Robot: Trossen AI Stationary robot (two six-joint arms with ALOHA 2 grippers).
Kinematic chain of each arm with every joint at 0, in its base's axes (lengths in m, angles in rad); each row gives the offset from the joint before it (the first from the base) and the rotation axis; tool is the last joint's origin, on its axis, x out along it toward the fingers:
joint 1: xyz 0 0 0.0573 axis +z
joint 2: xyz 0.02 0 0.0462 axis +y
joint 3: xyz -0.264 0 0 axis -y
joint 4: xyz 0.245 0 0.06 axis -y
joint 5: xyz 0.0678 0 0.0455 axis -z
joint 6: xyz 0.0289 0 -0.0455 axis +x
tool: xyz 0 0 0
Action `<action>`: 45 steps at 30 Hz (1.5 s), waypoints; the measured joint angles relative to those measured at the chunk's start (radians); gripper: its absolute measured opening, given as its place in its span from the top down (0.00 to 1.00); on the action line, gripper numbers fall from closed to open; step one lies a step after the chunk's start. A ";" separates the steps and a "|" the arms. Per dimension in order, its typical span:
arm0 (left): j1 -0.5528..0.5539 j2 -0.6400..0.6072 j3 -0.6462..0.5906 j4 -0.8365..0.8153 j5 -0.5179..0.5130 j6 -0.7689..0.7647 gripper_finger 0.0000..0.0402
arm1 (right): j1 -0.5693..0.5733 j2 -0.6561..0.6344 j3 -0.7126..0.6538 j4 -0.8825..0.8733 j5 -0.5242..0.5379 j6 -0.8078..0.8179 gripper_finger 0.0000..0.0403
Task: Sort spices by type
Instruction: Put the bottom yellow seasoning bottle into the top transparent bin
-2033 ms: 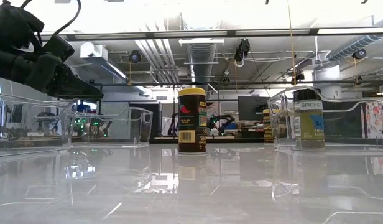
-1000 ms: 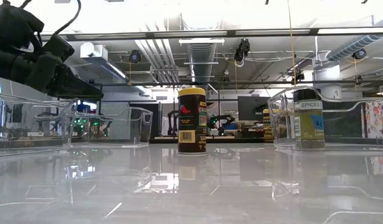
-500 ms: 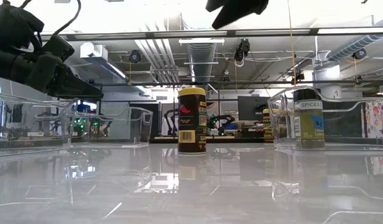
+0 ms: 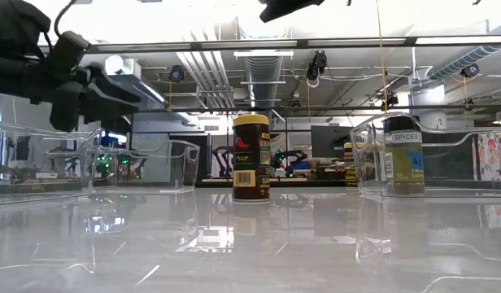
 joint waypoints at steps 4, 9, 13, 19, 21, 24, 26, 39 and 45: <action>0.000 0.000 0.000 0.028 -0.001 0.028 0.35 | -0.001 -0.006 0.000 -0.001 0.000 -0.030 0.28; 0.000 0.001 0.000 0.044 0.002 -0.150 0.35 | -0.001 -0.007 0.000 -0.007 0.000 -0.091 0.31; 0.000 0.002 0.000 0.136 0.073 -0.548 0.35 | -0.013 -0.007 0.000 -0.008 0.000 -0.144 0.33; 0.002 0.008 0.000 0.192 0.047 -0.846 0.35 | -0.040 -0.019 0.004 -0.046 0.001 -0.181 0.36; 0.002 0.015 0.000 0.255 0.029 -0.885 0.35 | -0.041 -0.022 0.024 -0.095 0.021 -0.183 0.36; -0.006 0.040 0.023 0.310 0.095 -0.900 0.35 | -0.040 -0.035 0.047 -0.161 0.084 -0.189 0.36; -0.012 0.073 0.053 0.313 0.113 -0.903 0.35 | -0.040 -0.053 0.053 -0.191 0.093 -0.194 0.34; -0.099 0.453 0.353 0.346 0.139 -1.021 0.35 | -0.038 -0.206 -0.044 -0.285 0.096 -0.123 0.28; -0.177 0.628 0.492 0.280 0.133 -1.068 0.35 | -0.038 -0.302 -0.172 -0.278 0.095 -0.113 0.27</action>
